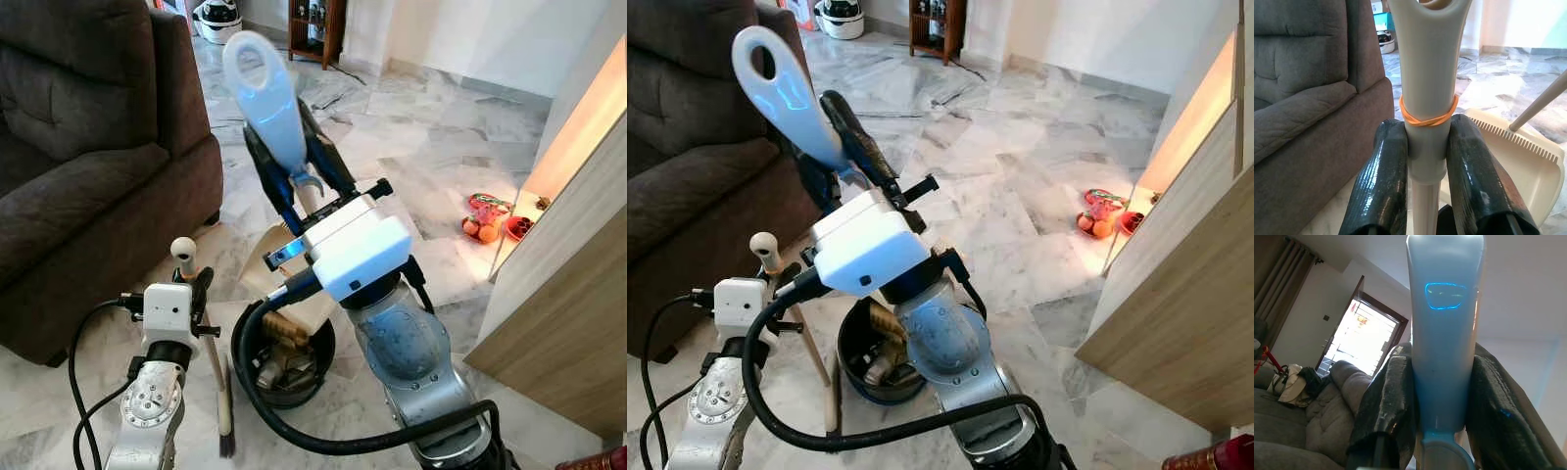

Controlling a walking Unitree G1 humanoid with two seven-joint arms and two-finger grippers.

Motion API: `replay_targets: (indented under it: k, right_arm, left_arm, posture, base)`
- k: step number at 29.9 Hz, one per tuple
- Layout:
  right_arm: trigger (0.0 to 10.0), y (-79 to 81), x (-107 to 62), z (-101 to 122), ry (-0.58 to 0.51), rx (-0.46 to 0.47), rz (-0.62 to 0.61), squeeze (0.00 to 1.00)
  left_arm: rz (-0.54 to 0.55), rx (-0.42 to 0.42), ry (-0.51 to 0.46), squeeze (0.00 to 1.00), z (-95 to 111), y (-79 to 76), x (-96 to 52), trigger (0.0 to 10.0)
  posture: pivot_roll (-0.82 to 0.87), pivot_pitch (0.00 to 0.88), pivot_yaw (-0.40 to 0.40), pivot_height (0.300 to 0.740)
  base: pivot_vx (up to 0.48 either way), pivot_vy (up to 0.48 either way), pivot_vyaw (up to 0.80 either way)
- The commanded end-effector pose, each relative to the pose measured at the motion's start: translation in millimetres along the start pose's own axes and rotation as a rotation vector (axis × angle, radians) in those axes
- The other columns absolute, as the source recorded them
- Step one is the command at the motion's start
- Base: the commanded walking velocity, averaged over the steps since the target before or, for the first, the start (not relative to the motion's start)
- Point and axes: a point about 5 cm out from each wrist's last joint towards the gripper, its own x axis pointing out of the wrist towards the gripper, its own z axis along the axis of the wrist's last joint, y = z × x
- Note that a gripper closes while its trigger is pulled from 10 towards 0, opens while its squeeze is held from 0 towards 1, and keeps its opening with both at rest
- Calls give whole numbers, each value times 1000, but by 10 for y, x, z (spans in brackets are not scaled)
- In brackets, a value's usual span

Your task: Sweep floor

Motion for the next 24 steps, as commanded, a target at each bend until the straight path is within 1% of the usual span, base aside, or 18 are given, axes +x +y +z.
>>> replay_targets:
  k: [1, 4, 6, 7, 9, 11, 12, 14, 15, 16, 17, 19, 20, 21, 22, 24]
  right_arm:
    - [10000, -15, 28, 150, -88, -20, 2, 0]
    - [10000, -28, 28, 146, -88, -37, -6, 0]
    - [10000, -98, 45, 130, -84, -84, -41, 0]
    - [10000, -98, 45, 130, -84, -84, -41, 0]
    - [10000, -230, 72, 91, -77, -154, -92, 0]
    - [10000, -366, 80, -4, -41, -215, -133, 0]
    - [10000, -378, 79, -16, -36, -222, -136, 0]
    - [10000, -450, 58, -96, -5, -257, -157, 0]
    - [10000, -545, 11, -212, 49, -288, -195, 0]
    - [10000, -545, 11, -212, 49, -288, -195, 0]
    - [10000, -614, -26, -292, 79, -315, -216, 0]
    - [10000, -685, -64, -376, 110, -341, -231, 0]
    - [10000, -734, -97, -437, 132, -343, -250, 0]
    - [10000, -800, -164, -558, 173, -363, -267, 0]
    - [10000, -800, -164, -558, 173, -363, -267, 0]
    - [10000, -848, -261, -737, 238, -399, -260, 0]
  left_arm:
    - [0, 20, -23, 0, 35, -8, 26, 10000]
    - [0, 20, -23, 0, 35, -9, 25, 10000]
    - [-1, 18, -23, 0, 34, -11, 25, 10000]
    - [-1, 18, -23, 0, 34, -11, 25, 10000]
    - [-2, 17, -23, 0, 33, -12, 25, 10000]
    - [-3, 16, -22, 0, 33, -16, 25, 10000]
    - [-3, 16, -22, 0, 33, -16, 25, 10000]
    - [-6, 15, -21, 0, 32, -23, 26, 10000]
    - [-7, 13, -21, 0, 31, -32, 27, 10000]
    - [-7, 13, -21, 0, 31, -32, 27, 10000]
    - [-9, 13, -22, 0, 32, -36, 27, 10000]
    - [-9, 11, -22, 0, 31, -34, 27, 10000]
    - [-10, 10, -22, 0, 31, -35, 27, 10000]
    - [-12, 9, -21, 0, 28, -40, 26, 10000]
    - [-12, 9, -21, 0, 28, -40, 26, 10000]
    - [-14, 7, -20, 0, 26, -45, 25, 10000]
  posture:
    - [137, 109, -30, 740]
    - [136, 109, -30, 740]
    - [137, 109, -30, 740]
    - [137, 109, -30, 740]
    - [131, 109, -30, 740]
    - [131, 109, -30, 740]
    - [131, 109, -30, 740]
    - [129, 107, -30, 740]
    - [131, 103, -32, 740]
    - [131, 103, -32, 740]
    - [131, 103, -32, 740]
    - [132, 103, -32, 740]
    - [129, 102, -33, 740]
    - [129, 100, -34, 740]
    - [129, 100, -34, 740]
    - [129, 100, -34, 740]
  base:
    - [0, 0, 0]
    - [0, 0, 0]
    - [0, 0, 0]
    - [0, 0, 0]
    - [0, 0, 0]
    - [0, 0, 0]
    - [0, 0, 0]
    - [0, 0, 0]
    - [0, 0, 0]
    - [0, 0, 0]
    - [0, 0, 0]
    - [0, 0, 0]
    - [0, 0, 0]
    - [0, 0, 0]
    - [0, 0, 0]
    - [0, 0, 0]
